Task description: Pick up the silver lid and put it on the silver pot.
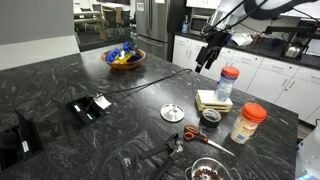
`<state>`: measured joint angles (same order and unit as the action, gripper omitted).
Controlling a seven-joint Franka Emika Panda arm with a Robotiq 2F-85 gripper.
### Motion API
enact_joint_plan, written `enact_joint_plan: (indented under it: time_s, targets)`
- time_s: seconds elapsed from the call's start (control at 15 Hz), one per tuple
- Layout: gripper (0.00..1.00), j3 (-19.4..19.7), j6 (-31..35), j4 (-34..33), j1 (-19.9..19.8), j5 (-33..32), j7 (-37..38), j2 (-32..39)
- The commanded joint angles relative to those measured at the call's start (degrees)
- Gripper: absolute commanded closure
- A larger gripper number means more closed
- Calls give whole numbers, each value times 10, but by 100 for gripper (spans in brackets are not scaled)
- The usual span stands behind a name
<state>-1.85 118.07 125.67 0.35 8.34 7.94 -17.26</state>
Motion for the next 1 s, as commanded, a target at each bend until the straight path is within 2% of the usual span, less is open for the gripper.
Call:
enact_joint_plan:
  time_s: [0.0,0.2,0.4,0.53,0.8,0.93]
  targets:
    - [0,1,-1,-1,1,-1,0,0]
    - [0,-3,9,-6,5,-5,-5,13]
    - [0,-14,4,-24,25,-8,-43,61]
    - [0,-22,11,-36,47,3,-98,100]
    - [0,-41,13,-78,69,-22,-174,180]
    - [0,-47,13,-102,73,-47,-185,213]
